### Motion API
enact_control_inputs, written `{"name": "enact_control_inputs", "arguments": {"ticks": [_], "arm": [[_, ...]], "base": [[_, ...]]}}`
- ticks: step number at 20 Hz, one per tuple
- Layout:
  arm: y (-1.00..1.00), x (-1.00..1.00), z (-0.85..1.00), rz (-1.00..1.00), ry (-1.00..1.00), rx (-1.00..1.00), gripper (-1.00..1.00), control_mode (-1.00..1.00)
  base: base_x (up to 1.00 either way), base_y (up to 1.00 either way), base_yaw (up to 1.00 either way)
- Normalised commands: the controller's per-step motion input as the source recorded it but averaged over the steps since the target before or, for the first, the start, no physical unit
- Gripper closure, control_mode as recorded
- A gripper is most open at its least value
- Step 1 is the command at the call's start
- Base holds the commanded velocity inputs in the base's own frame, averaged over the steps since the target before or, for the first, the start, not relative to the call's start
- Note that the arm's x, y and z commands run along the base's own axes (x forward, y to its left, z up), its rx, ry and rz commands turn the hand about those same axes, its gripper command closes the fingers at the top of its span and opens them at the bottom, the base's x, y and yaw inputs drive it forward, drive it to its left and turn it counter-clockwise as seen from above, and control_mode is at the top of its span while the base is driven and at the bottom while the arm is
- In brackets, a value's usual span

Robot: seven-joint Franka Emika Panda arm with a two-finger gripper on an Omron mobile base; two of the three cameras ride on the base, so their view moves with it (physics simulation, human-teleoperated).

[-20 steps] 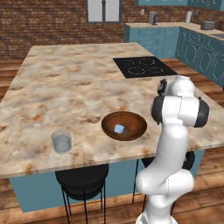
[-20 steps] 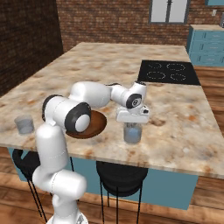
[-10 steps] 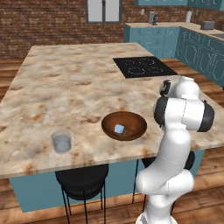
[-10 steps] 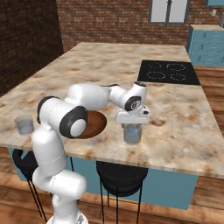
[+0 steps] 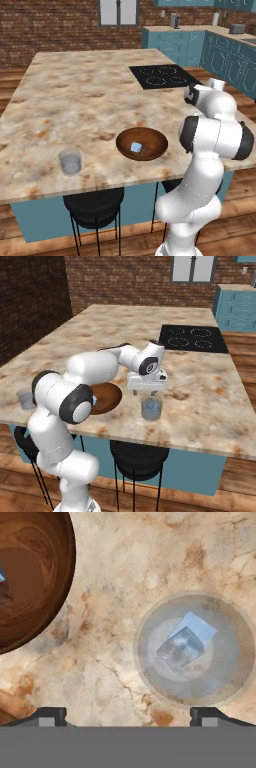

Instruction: There are four ice cubes in the ice bowl. Place two ice cubes in each glass of water.

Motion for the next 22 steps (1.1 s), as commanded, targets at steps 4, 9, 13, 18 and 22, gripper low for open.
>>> {"name": "enact_control_inputs", "arguments": {"ticks": [4,9,13,18,22], "arm": [[0.60,-0.19,0.41,-0.09,0.00,0.00,-1.00,-1.00],[0.86,-0.01,0.25,-0.01,0.03,0.00,-1.00,-1.00],[0.95,0.04,-0.01,0.10,0.14,0.00,-1.00,-1.00],[0.99,0.00,0.00,0.13,0.01,0.00,-1.00,-1.00],[1.00,0.02,-0.06,0.12,0.07,0.00,-1.00,-1.00]], "base": [[0.00,0.00,0.00],[0.00,0.00,0.00],[0.00,0.00,0.00],[0.00,0.00,0.00],[0.00,0.00,0.00]]}}
